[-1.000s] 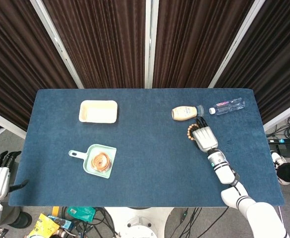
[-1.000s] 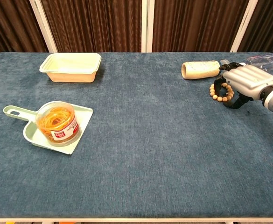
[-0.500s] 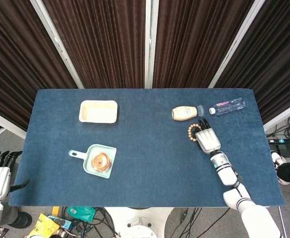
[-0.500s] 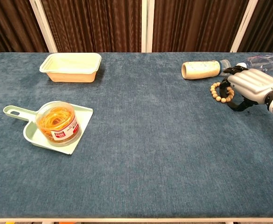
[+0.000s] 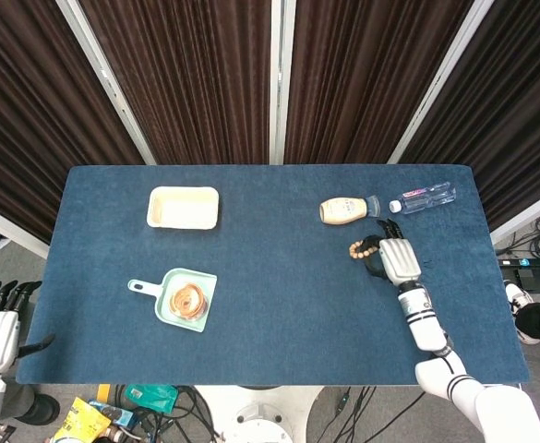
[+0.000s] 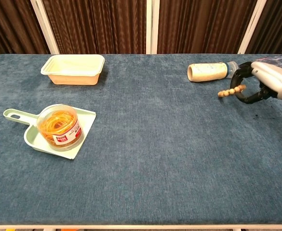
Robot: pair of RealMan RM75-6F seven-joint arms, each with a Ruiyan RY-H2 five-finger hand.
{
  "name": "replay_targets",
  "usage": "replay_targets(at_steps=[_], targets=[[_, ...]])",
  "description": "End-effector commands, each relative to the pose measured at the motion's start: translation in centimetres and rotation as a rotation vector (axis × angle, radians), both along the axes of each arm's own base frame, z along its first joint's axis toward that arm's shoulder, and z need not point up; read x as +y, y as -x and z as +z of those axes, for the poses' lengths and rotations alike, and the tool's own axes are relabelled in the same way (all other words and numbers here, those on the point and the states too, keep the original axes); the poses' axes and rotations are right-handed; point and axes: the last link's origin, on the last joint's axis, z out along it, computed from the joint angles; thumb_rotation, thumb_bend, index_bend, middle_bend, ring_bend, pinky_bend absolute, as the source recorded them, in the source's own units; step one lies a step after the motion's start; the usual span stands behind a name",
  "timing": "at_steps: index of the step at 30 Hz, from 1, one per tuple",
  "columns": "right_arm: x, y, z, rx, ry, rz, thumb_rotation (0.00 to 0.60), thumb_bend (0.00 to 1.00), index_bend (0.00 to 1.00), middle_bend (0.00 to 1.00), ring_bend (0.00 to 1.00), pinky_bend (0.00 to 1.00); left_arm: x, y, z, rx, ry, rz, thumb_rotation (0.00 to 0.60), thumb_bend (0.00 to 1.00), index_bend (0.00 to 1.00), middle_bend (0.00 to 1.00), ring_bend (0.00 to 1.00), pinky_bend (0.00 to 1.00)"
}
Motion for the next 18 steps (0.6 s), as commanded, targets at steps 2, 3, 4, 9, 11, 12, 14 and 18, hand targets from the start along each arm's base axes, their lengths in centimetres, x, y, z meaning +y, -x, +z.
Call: replay_targets(at_steps=[2, 3, 4, 9, 11, 12, 14, 18], targets=[[0.9, 0.0, 4.3, -0.55, -0.131, -0.303, 0.6, 0.43, 0.73, 0.5, 0.09, 0.0, 0.1, -0.3, 0.1, 0.003, -0.001, -0.009, 0.6, 0.0, 0.16, 0.16, 0.08, 0.02], [1.2, -0.3, 4.6, -0.606, -0.164, -0.34, 0.6, 0.43, 0.73, 0.5, 0.09, 0.0, 0.1, -0.3, 0.1, 0.004, -0.002, -0.011, 0.6, 0.0, 0.16, 0.16, 0.08, 0.02], [1.6, -0.6, 5.0, -0.681, -0.204, -0.387, 0.6, 0.43, 0.73, 0.5, 0.09, 0.0, 0.1, -0.4, 0.2, 0.005, -0.003, -0.012, 0.6, 0.0, 0.16, 0.16, 0.08, 0.02], [3.1, -2.2, 6.2, -0.962, -0.34, -0.543, 0.6, 0.44, 0.73, 0.5, 0.12, 0.0, 0.0, -0.4, 0.3, 0.011, -0.002, -0.014, 0.6, 0.0, 0.16, 0.16, 0.08, 0.02], [3.7, -3.1, 6.5, -1.099, -0.38, -0.6, 0.6, 0.44, 0.72, 0.51, 0.13, 0.0, 0.0, -0.4, 0.3, 0.01, -0.003, -0.015, 0.6, 0.0, 0.16, 0.16, 0.08, 0.02], [3.9, -3.4, 6.7, -1.155, -0.395, -0.622, 0.6, 0.44, 0.72, 0.51, 0.13, 0.0, 0.0, -0.4, 0.3, 0.01, -0.004, -0.016, 0.6, 0.0, 0.16, 0.16, 0.08, 0.02], [4.4, -4.0, 7.0, -1.254, -0.424, -0.66, 0.6, 0.44, 0.72, 0.52, 0.14, 0.0, 0.0, -0.5, 0.3, 0.009, -0.005, -0.016, 0.6, 0.0, 0.16, 0.16, 0.08, 0.02], [5.2, -5.5, 7.4, -1.418, -0.477, -0.706, 0.6, 0.45, 0.69, 0.52, 0.15, 0.0, 0.0, -0.5, 0.3, 0.012, 0.0, -0.019, 0.6, 0.0, 0.16, 0.16, 0.08, 0.02]])
